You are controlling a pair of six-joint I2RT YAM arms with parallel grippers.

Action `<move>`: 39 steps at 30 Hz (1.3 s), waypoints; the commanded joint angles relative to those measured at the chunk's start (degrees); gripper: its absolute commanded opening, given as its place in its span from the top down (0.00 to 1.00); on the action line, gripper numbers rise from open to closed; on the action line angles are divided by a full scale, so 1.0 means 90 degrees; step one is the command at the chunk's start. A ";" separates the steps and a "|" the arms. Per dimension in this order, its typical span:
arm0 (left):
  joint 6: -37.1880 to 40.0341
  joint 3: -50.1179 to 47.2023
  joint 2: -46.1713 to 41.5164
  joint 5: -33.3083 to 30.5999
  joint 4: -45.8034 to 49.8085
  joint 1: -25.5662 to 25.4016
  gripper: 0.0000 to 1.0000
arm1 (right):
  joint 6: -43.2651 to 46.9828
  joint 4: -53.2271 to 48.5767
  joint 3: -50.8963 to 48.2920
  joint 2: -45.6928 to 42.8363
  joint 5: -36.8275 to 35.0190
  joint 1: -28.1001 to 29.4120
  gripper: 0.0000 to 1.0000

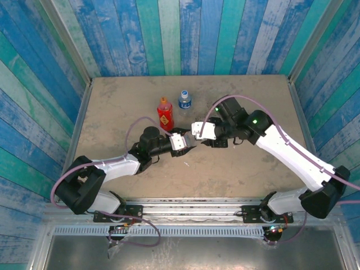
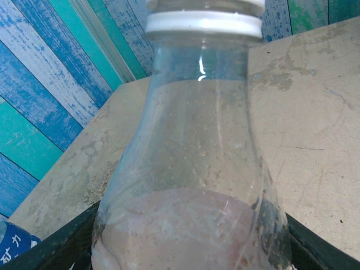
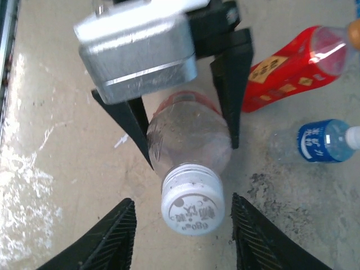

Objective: Screw on the bottle caps

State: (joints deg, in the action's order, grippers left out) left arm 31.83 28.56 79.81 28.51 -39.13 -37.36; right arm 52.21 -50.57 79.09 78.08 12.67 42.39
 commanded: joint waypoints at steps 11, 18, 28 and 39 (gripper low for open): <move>0.0018 -0.0058 -0.0162 0.0031 -0.0070 -0.0009 0.32 | -0.2330 0.0466 -0.0034 -0.0067 -0.0210 -0.0042 0.87; 0.0052 -0.0048 -0.0217 -0.0023 0.0056 -0.0016 0.31 | -0.7684 0.1692 -0.0863 -0.0664 -0.0599 -0.0025 0.98; 0.0057 -0.0048 -0.0206 0.0044 0.0032 -0.0010 0.32 | -0.8930 0.1818 -0.1363 -0.0903 0.0131 -0.0031 0.87; 0.0047 -0.0087 -0.0250 0.0062 0.0018 -0.0004 0.32 | -0.4609 0.1527 -0.1307 -0.1462 -0.0458 -0.0081 0.34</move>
State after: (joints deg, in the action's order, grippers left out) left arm 31.73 28.47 79.77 29.02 -38.04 -37.39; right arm -1.56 -36.84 66.52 67.83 12.45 42.06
